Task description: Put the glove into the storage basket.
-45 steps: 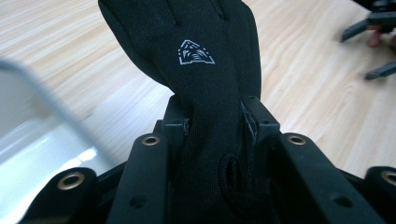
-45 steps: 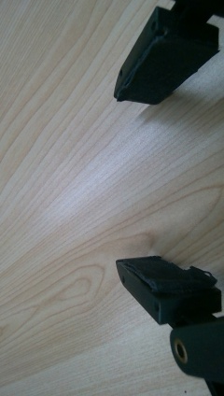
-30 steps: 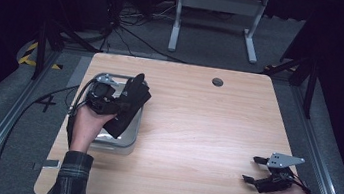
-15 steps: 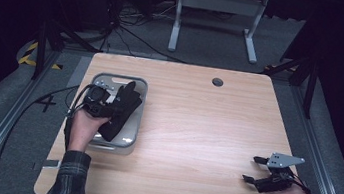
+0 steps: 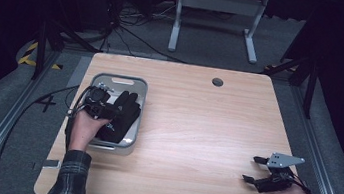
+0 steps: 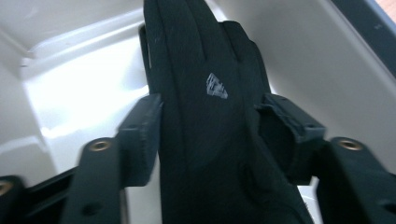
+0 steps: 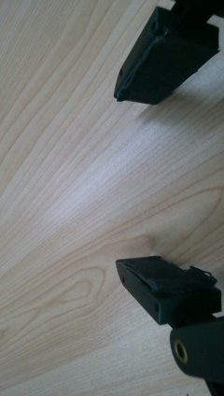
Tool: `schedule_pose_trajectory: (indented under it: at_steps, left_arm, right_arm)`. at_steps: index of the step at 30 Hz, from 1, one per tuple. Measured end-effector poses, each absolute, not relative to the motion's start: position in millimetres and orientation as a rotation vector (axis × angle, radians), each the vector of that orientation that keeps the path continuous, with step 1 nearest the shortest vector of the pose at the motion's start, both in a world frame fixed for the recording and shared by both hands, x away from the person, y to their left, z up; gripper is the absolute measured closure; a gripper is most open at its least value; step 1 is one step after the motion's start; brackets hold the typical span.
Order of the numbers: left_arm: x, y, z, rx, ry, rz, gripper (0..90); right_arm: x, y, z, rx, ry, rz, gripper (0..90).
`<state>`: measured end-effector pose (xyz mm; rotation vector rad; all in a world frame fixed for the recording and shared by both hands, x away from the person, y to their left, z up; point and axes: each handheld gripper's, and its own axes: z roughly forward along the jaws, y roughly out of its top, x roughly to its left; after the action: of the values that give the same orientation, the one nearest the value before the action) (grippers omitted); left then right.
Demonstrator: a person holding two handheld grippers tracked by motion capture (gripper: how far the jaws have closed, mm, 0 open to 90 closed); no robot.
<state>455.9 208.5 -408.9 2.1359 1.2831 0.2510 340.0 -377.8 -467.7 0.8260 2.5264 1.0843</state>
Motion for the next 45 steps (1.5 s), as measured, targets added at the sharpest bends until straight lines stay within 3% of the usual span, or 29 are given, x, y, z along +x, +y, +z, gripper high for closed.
schedule_pose_trajectory:
  at_steps: [5, 16, 29, 45]
  left_arm:
    - [451.0, 210.5, -398.0, 2.094, 1.277, 0.318, 25.4]
    - [442.9, 188.8, -381.5, 2.066, 1.215, 0.307, 15.3]
    - [424.8, 130.8, -364.9, 2.058, 1.033, 0.254, 14.5]
    - [399.1, 58.8, -370.8, 2.091, 0.867, 0.226, 14.5]
  right_arm:
    - [340.0, -377.8, -467.6, 0.831, 2.526, 1.084, 15.8]
    - [340.3, -378.0, -467.6, 0.830, 2.526, 1.085, 15.8]
    - [340.1, -377.9, -467.6, 0.829, 2.527, 1.083, 15.8]
    - [340.1, -377.9, -467.6, 0.829, 2.527, 1.083, 15.8]
